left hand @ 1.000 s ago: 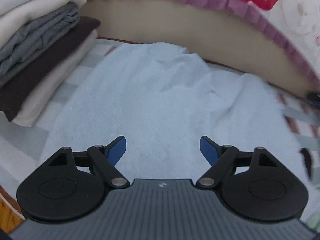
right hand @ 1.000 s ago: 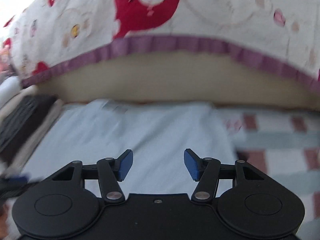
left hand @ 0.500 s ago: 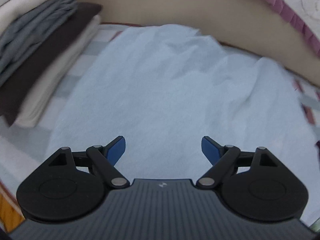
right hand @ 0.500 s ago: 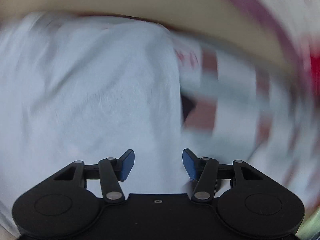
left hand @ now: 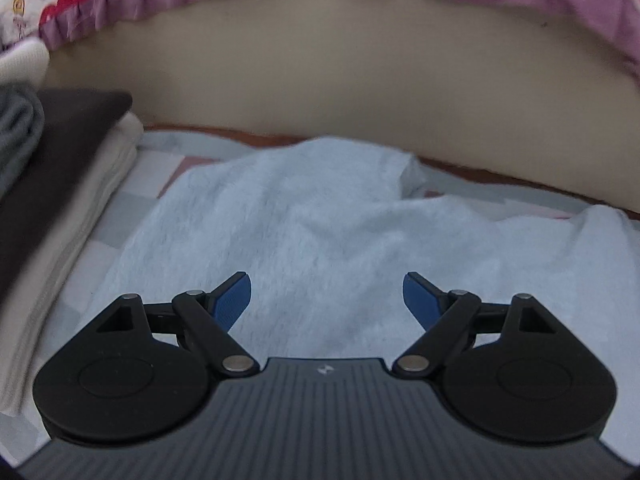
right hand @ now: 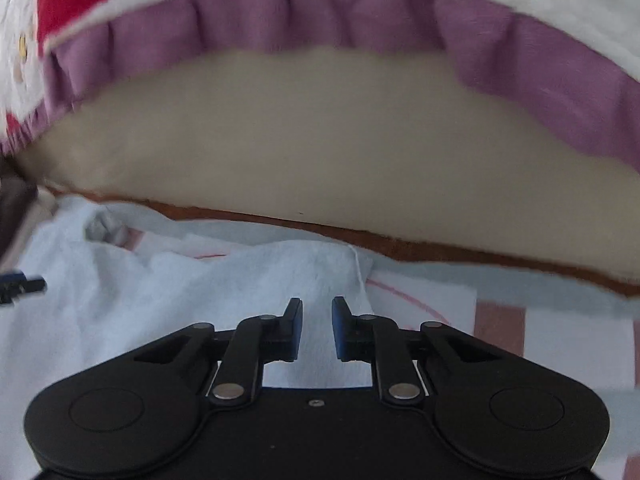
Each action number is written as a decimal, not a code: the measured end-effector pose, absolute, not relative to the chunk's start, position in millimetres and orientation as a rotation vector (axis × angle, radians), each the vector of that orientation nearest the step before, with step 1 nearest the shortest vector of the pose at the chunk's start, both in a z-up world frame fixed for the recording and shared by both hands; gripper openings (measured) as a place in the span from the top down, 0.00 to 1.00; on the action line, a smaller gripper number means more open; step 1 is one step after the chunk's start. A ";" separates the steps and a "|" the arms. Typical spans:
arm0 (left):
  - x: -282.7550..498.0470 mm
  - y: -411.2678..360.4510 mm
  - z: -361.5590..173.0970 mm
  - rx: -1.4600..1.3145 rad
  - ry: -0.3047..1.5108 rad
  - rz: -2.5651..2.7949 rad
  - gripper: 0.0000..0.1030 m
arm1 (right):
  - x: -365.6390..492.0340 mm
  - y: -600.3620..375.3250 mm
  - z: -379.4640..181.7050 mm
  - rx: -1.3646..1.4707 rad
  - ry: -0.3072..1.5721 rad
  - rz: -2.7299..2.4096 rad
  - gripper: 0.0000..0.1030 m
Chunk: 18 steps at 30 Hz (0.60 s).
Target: Fold clothes
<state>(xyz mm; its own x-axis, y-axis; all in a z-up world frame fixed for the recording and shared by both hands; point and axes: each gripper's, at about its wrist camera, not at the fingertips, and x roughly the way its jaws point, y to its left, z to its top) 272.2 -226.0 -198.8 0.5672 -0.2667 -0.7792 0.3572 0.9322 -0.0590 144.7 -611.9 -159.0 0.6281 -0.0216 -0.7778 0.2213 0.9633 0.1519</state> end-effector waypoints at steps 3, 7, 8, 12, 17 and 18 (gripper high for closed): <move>283.4 -225.3 -211.1 0.089 0.910 -0.358 0.19 | 161.4 -619.1 -180.5 0.193 0.908 -0.213 0.61; 294.6 -229.5 -218.8 0.094 0.910 -0.372 0.19 | 172.0 -632.8 -202.5 0.292 0.899 -0.268 0.55; 295.0 -229.7 -221.0 0.096 0.924 -0.370 0.19 | 171.9 -633.6 -204.6 0.319 0.874 -0.267 0.54; 292.7 -232.3 -230.3 0.104 0.946 -0.380 0.19 | 178.0 -627.0 -203.3 0.313 0.865 -0.212 0.93; 285.9 -240.7 -231.4 0.172 0.969 -0.375 0.19 | 158.7 -611.0 -183.5 0.307 0.832 -0.234 0.99; 284.1 -242.4 -230.4 0.186 0.966 -0.377 0.19 | 149.9 -607.9 -175.2 0.328 0.818 -0.228 0.98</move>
